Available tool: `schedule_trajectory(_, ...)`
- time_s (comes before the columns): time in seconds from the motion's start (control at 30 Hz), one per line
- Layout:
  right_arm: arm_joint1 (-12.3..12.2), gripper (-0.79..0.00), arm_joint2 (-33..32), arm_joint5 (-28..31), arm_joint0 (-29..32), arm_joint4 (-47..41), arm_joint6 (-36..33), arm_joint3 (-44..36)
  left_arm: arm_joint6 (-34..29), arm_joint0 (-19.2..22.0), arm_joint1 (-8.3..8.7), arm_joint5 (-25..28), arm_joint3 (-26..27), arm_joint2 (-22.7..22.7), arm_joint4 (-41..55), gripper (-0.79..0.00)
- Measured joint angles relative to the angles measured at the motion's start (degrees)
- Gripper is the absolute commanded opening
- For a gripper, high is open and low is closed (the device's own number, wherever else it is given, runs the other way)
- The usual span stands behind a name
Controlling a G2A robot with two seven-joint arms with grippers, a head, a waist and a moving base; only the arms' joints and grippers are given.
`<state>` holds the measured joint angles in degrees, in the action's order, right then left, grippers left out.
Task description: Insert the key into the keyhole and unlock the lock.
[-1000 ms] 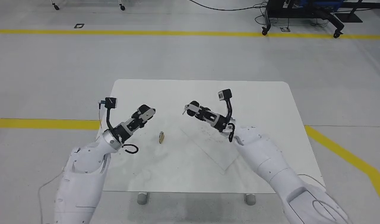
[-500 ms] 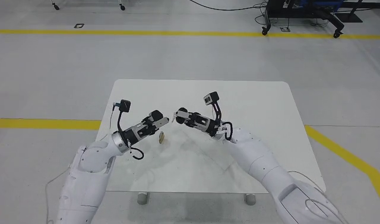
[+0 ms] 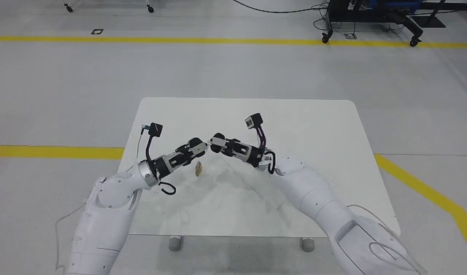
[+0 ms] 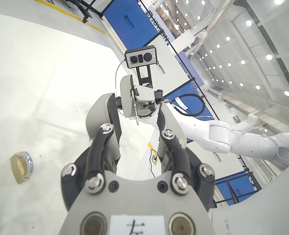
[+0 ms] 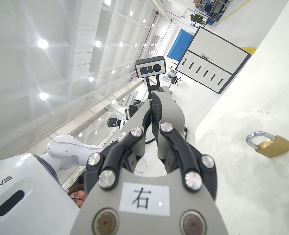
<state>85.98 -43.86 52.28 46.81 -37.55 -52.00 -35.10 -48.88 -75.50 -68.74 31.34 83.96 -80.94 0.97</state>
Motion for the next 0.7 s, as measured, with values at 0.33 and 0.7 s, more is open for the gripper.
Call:
schedule_trajectory(0.33, 1.1, -0.785, 0.8, 3.9, -0.5, 4.2, 3.9, 1.9, -0.1, 0.2, 0.5, -0.5, -0.1, 1.1, -0.1, -0.6)
schedule_trajectory(0.7, 1.6, -0.785, 0.6, 4.9, -0.6, 5.3, 4.9, 2.5, 0.1, 0.4, 1.02, -0.8, -0.1, 2.0, -0.7, -0.785)
